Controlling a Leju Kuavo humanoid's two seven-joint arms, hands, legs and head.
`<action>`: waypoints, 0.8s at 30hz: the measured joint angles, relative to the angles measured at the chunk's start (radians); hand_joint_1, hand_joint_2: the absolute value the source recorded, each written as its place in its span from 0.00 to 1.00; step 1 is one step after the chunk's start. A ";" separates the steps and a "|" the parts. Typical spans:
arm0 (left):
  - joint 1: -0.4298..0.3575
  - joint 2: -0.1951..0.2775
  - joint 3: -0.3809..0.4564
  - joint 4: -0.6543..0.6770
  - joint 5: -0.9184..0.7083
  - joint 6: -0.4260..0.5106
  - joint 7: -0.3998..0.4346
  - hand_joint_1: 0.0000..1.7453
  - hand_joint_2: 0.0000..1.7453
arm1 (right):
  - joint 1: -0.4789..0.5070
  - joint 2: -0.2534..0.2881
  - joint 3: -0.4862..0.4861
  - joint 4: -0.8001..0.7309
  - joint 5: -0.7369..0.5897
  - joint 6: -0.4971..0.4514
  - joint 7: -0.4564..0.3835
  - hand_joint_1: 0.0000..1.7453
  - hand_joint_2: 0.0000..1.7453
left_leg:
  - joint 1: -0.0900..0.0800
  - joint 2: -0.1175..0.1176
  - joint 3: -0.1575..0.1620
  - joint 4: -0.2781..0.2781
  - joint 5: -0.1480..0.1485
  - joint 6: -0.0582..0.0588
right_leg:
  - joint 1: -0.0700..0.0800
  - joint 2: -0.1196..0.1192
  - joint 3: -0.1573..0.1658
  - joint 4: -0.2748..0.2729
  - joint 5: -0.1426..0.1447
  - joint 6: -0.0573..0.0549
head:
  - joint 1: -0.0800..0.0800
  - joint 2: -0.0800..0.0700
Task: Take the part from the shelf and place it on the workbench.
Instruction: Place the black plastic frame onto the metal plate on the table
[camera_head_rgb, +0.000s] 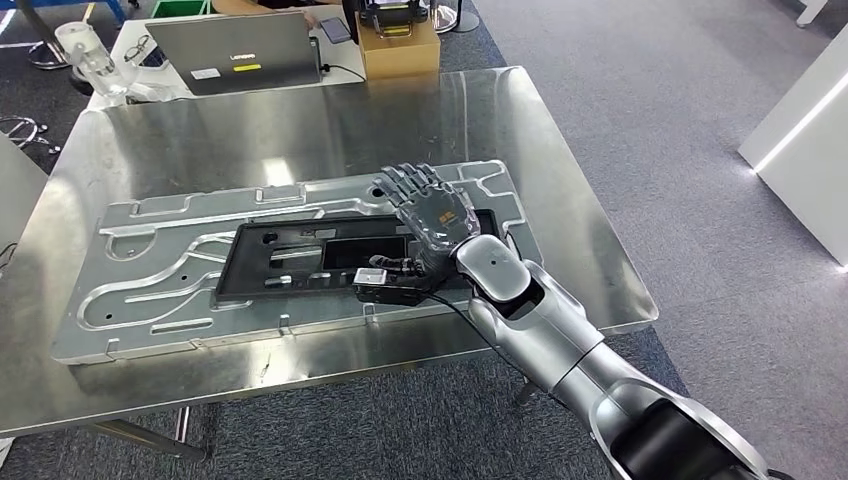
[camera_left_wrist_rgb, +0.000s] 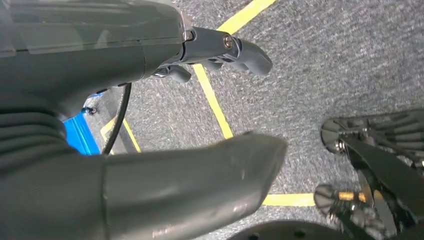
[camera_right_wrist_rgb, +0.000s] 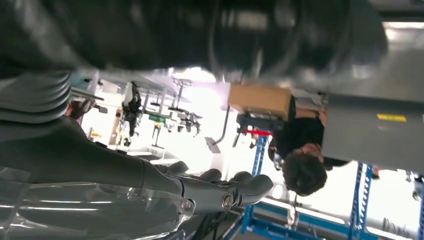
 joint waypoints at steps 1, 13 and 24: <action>0.001 0.000 0.000 0.000 -0.001 0.000 0.000 0.00 0.00 | 0.004 -0.003 0.000 -0.005 0.000 0.000 0.000 0.00 0.00 | 0.000 0.000 -0.002 0.005 -0.001 -0.002 | -0.003 0.000 0.005 -0.012 0.017 0.001 | 0.000 0.000; 0.003 0.001 0.000 -0.002 -0.011 0.001 -0.004 0.00 0.00 | 0.009 -0.010 0.017 -0.095 -0.007 0.013 -0.003 0.00 0.00 | 0.014 -0.002 -0.090 0.195 -0.134 -0.067 | 0.004 0.002 0.058 -0.219 0.157 -0.055 | -0.001 0.000; -0.003 0.003 0.000 -0.002 -0.012 0.002 -0.004 0.00 0.00 | 0.021 -0.022 0.028 -0.127 -0.012 0.019 -0.004 0.00 0.00 | -0.008 -0.005 0.086 0.023 -0.107 -0.027 | 0.015 0.002 0.007 -0.229 0.225 -0.025 | -0.001 0.000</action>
